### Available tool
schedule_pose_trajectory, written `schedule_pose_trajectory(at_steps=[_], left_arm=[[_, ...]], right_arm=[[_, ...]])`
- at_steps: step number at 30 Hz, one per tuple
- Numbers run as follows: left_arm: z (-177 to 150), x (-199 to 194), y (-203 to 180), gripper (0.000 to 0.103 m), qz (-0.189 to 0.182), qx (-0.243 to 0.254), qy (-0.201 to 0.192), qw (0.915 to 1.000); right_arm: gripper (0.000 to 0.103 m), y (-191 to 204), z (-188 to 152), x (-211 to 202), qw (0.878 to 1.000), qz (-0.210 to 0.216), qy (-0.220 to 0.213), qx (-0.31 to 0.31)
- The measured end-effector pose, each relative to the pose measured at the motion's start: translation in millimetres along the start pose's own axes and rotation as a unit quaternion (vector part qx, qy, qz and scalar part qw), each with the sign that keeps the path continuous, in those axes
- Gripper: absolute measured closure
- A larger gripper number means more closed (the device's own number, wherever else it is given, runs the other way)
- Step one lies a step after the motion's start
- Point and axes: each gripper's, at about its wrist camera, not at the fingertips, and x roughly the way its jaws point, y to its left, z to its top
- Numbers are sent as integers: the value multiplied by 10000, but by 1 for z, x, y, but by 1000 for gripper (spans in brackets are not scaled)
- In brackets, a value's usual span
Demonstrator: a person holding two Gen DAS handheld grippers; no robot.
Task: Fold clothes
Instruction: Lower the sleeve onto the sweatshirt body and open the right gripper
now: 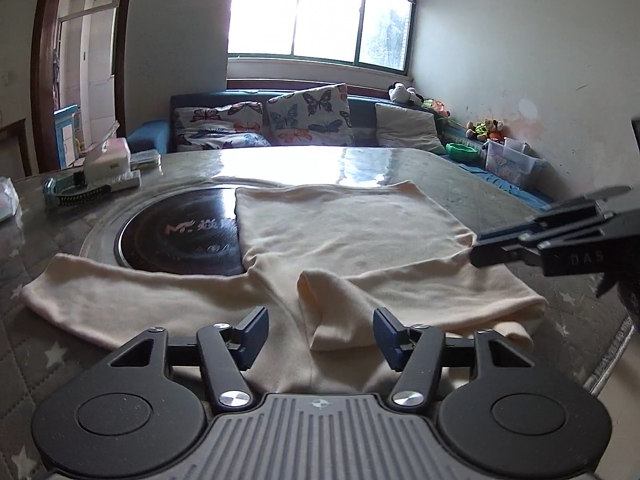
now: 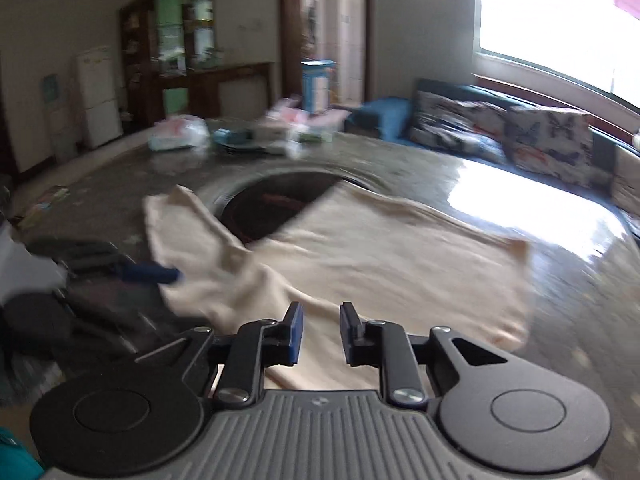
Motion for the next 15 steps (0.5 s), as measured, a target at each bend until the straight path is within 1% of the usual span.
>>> schedule_pose_trajectory(at_steps=[1,2,3,6,7,8,10,12,13,15], left_arm=[[2,3,-2,46,-3,34,12,10000],[3,7,-4,52,0,61,35,10000],[3,11,-5,54,2,88,59,9999],[4,21,-9,63,6,166,158,9997],[4,24,-10,69,5,191,206,9996],[3,25,-11,72,3,223,253,9994],[0,28,-11,74,27,292,337,9990],[-1,30,-11,80,86,319,380,9987],[-2,30,-11,86,113,331,399,9986],[-2,29,-12,89,147,350,398,9985]], right_arm=[[84,-8,-5,-2,9999,-83,48,97],[84,-15,-9,-4,9997,-152,94,188],[84,-28,-18,-5,9989,-242,181,360],[84,-47,-37,-7,9968,-393,340,613],[84,-52,-42,-7,9961,-393,393,690],[84,-56,-46,-7,9956,-371,432,740],[84,-62,-51,-9,9951,-322,482,797],[84,-65,-49,-12,9961,-334,393,723],[84,-67,-46,-13,9966,-348,320,677],[84,-70,-36,-12,9974,-342,154,614]])
